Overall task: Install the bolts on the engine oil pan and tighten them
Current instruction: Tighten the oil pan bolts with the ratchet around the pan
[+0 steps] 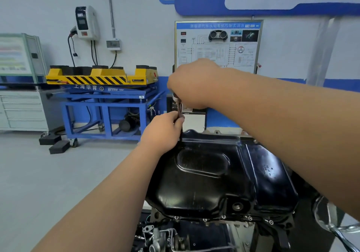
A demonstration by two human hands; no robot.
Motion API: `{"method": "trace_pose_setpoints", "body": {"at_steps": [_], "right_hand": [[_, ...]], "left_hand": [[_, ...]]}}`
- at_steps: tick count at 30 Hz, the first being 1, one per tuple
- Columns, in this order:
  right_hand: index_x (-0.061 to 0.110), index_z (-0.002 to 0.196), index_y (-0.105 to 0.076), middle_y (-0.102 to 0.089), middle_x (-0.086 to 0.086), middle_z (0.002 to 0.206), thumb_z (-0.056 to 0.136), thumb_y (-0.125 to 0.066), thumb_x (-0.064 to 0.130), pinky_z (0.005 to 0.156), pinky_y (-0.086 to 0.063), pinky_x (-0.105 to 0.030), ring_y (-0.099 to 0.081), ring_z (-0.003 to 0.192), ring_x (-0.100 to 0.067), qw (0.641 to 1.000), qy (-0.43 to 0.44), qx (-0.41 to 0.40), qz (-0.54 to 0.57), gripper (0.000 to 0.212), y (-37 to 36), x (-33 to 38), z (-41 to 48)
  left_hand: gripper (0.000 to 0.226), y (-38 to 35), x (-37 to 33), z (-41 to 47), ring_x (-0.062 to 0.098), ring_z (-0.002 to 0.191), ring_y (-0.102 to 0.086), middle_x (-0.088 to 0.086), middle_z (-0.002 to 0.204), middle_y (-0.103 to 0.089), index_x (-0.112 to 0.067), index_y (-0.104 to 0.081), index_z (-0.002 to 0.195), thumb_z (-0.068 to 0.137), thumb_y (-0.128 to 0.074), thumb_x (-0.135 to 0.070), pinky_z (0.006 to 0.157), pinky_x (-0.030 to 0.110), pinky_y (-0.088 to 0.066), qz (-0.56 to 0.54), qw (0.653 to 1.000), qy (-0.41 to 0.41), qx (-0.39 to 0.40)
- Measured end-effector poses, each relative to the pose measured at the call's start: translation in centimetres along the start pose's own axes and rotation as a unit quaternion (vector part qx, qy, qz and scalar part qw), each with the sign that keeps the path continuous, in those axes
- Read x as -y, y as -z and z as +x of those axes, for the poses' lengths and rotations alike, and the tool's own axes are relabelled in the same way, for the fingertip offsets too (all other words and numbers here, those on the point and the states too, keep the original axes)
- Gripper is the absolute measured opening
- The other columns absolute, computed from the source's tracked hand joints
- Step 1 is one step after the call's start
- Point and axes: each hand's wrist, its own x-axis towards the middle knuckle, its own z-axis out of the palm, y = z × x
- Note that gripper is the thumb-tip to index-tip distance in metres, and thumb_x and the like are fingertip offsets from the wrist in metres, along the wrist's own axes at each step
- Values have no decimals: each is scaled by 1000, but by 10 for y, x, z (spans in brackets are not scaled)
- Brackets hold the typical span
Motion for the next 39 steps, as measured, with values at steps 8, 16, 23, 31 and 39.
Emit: {"method": "trace_pose_setpoints", "body": {"at_steps": [8, 16, 23, 31, 39], "right_hand": [[19, 63, -42, -44, 3, 65, 85, -53, 56, 47, -26, -23, -39, 53, -13, 995, -32, -5, 100, 45, -11, 4, 0], [19, 63, -38, -41, 2, 67, 92, -46, 38, 46, -23, -24, -38, 53, -15, 999, 22, -44, 23, 36, -7, 5, 4], [19, 65, -37, -42, 4, 68, 89, -55, 33, 46, -24, -23, -37, 54, -12, 998, -19, -4, 56, 33, -3, 9, 2], [20, 66, -44, -45, 3, 71, 91, -45, 46, 48, -26, -27, -39, 57, -15, 993, -73, 37, 88, 35, -7, 11, 1], [18, 64, -30, -36, 0, 67, 91, -57, 23, 45, -24, -24, -35, 52, -15, 999, -23, -14, 23, 38, -2, -1, 0]], "left_hand": [[13, -4, 1, 2, 15, 66, -58, -10, 69, -57, -30, -59, 80, 89, -58, -39, 59, 31, -49, -21, 998, 34, -52], [20, -3, 1, 1, 12, 77, -61, -10, 82, -66, -27, -65, 94, 90, -55, -44, 67, 34, -52, -31, 998, 36, -42], [19, 0, 1, -1, -1, 61, -55, -16, 60, -58, -36, -54, 71, 90, -58, -32, 49, 23, -39, -49, 997, 27, -52], [18, 2, -2, 1, 3, 61, -56, -12, 66, -59, -28, -59, 75, 84, -63, -43, 50, 24, -36, -69, 996, 45, -44], [12, -2, -3, 0, 10, 77, -59, -15, 75, -60, -29, -58, 82, 91, -57, -38, 66, 32, -51, -32, 997, 25, -66]]}}
